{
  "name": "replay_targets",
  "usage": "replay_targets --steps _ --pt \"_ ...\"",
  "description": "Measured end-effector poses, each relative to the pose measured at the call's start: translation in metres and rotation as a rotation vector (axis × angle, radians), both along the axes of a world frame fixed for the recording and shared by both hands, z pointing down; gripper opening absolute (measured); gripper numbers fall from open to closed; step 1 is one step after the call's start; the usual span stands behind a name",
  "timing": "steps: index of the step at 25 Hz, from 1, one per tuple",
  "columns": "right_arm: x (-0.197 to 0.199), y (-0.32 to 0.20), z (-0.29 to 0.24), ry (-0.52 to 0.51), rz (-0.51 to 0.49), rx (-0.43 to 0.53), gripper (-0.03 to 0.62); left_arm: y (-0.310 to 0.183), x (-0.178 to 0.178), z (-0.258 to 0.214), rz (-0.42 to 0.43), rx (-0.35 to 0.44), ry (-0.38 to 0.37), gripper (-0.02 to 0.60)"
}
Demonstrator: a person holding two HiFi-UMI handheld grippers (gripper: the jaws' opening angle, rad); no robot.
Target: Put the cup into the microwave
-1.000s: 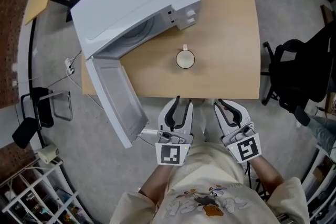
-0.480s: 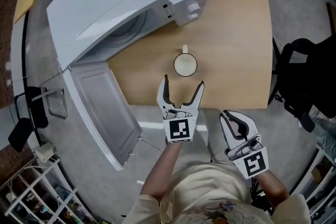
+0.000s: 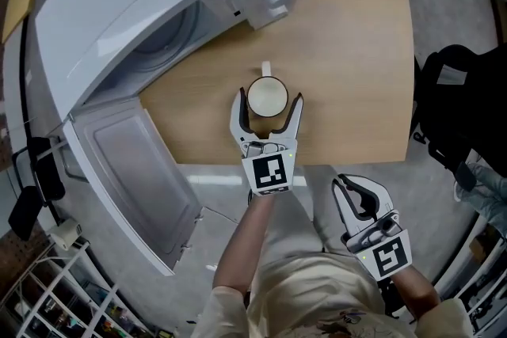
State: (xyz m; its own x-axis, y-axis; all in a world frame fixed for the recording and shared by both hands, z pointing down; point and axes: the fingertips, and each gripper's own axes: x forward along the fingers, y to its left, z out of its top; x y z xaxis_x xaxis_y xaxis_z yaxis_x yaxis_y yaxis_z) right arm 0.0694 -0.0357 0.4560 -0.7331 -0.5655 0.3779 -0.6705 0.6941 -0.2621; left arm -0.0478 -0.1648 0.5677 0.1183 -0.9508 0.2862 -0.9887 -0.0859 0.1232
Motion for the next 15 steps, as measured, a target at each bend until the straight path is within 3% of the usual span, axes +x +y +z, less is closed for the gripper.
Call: replay_targets --steps 4,8,15 --pt "0.001 0.001 0.005 0.002 0.005 -0.010 0.040 -0.011 0.000 0.006 0.024 0.009 -0.076 0.455" --pt "-0.002 0.003 0.009 -0.001 -0.001 -0.021 0.040 -0.022 0.003 -0.002 0.046 0.099 -0.167 0.403" --pt "-0.006 0.005 0.009 -0.003 -0.014 -0.025 0.039 -0.022 0.001 -0.001 0.037 0.091 -0.138 0.403"
